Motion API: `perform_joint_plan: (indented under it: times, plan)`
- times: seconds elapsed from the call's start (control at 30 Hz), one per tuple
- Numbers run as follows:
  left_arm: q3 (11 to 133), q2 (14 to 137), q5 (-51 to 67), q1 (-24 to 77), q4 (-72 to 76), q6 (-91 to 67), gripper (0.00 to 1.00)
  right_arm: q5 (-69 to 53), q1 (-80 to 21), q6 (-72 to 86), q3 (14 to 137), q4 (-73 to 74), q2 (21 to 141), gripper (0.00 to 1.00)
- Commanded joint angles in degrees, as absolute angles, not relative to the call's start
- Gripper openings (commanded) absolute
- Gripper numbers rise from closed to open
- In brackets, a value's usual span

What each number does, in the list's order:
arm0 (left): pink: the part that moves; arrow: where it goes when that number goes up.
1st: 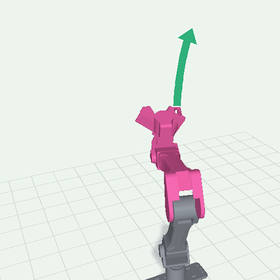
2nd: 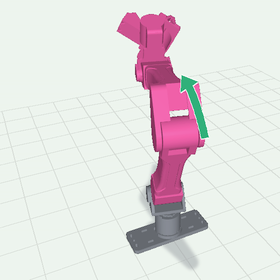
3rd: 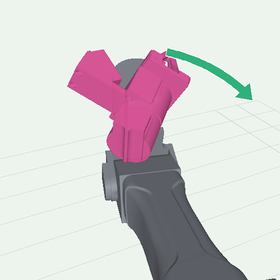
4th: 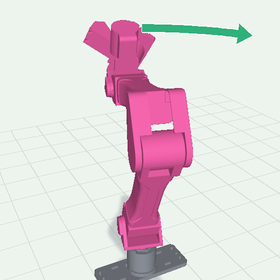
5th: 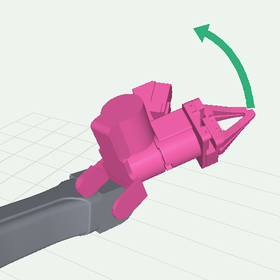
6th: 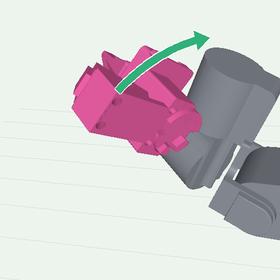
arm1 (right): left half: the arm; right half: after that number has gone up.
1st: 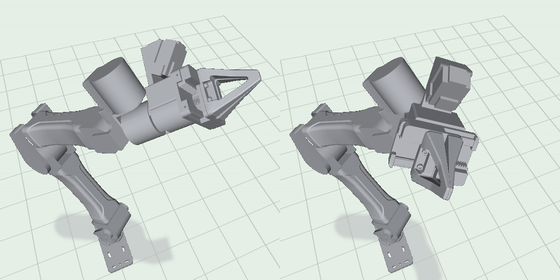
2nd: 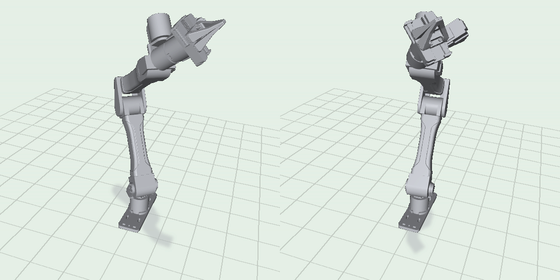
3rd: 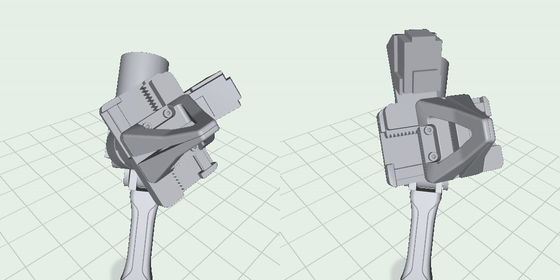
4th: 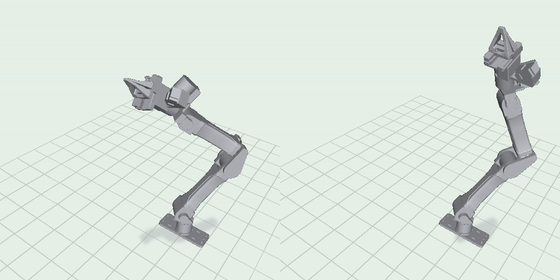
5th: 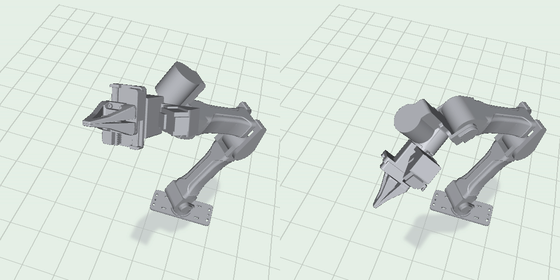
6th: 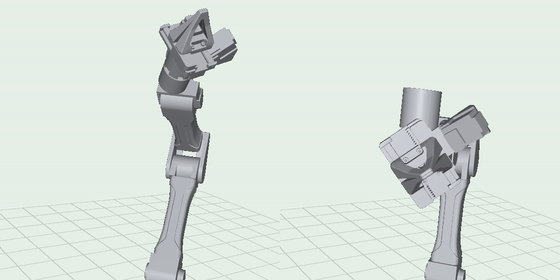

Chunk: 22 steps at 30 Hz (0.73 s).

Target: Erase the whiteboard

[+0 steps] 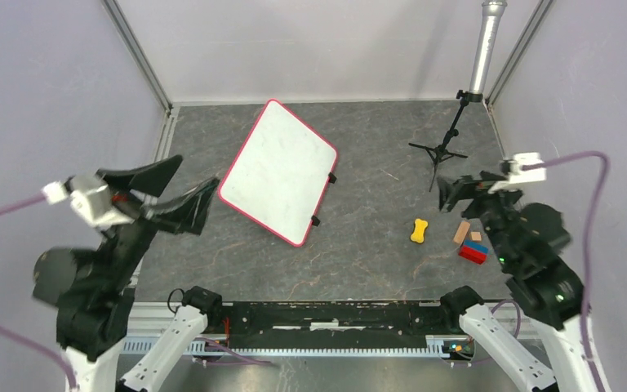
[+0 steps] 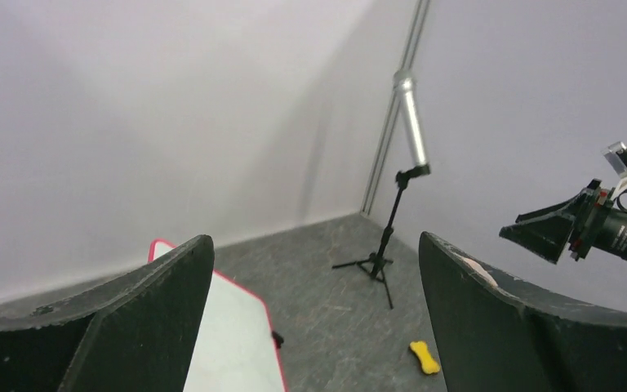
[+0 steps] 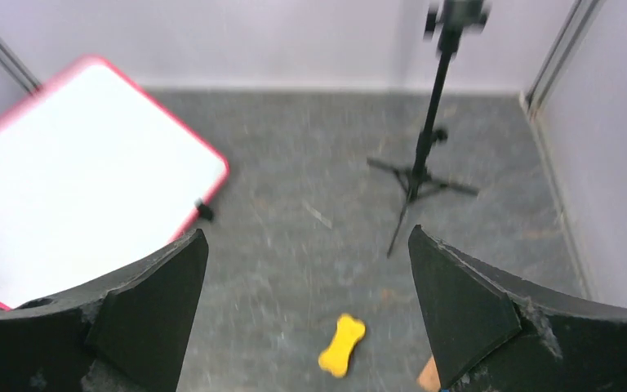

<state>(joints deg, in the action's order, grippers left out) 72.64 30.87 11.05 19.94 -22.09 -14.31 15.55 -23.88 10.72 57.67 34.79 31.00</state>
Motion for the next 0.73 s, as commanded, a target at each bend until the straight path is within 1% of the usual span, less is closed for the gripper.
perform_joint_plan:
  times: [0.0, 0.17, 0.47, 0.6, 0.7]
  plan:
    - [71.7, 24.7, 10.8, 19.8, -19.7, -19.7, 1.00, 15.2, -23.8, 6.8, 68.3, 37.0, 28.9, 0.98]
    - [69.4, 17.6, 10.2, 19.9, -14.6, -22.8, 1.00, 16.2, -23.8, 6.4, 75.0, 33.9, 24.9, 0.98]
    - [71.8, 15.1, 8.2, 19.8, -16.3, -20.5, 1.00, 19.7, -23.8, 5.5, 73.3, 26.4, 16.6, 0.98]
    - [72.4, 15.4, 7.2, 19.8, -17.5, -19.8, 1.00, 19.7, -23.8, 5.2, 73.3, 27.0, 17.2, 0.98]
    - [72.8, 15.8, 7.4, 19.7, -18.1, -19.8, 1.00, 19.8, -23.7, 4.5, 74.5, 30.1, 19.7, 0.98]
